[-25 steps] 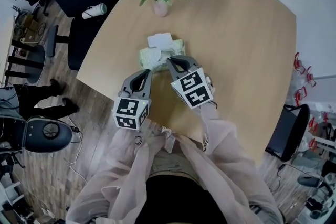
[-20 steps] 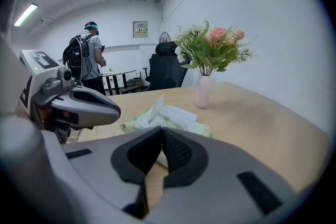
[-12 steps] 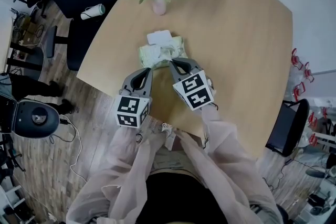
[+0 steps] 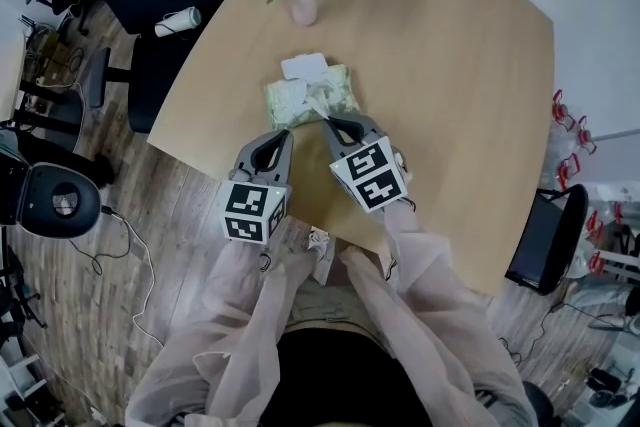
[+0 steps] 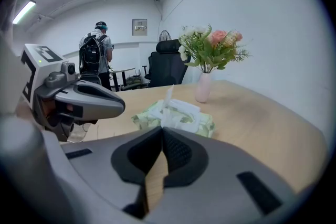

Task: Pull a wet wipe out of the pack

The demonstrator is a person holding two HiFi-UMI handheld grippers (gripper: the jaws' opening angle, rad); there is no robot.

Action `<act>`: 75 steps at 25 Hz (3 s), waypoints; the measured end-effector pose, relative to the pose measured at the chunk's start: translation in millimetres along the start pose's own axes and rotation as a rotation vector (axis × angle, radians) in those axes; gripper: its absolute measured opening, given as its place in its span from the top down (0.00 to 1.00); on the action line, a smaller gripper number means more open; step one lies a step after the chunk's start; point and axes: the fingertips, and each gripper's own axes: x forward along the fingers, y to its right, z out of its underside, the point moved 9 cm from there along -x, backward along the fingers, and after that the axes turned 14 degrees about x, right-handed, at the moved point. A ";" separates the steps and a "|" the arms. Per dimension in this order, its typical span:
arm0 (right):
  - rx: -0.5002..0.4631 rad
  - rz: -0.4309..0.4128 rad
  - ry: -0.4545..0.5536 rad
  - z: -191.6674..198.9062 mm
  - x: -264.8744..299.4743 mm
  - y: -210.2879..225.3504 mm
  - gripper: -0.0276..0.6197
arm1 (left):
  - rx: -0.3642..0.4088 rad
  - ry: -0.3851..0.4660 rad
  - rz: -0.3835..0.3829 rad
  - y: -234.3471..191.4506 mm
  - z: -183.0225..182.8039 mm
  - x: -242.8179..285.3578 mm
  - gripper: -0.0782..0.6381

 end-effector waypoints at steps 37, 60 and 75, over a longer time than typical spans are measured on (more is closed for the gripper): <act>-0.002 -0.009 -0.025 38.9 -40.1 -21.4 0.95 | 0.040 0.000 0.032 20.1 0.0 -24.5 0.87; 0.061 0.058 -0.005 56.5 -67.9 -18.2 0.95 | 0.053 0.007 0.068 30.7 1.3 -35.5 0.87; 0.105 0.093 0.019 59.4 -86.2 -12.2 0.95 | 0.056 0.008 0.079 33.1 -1.9 -35.7 0.87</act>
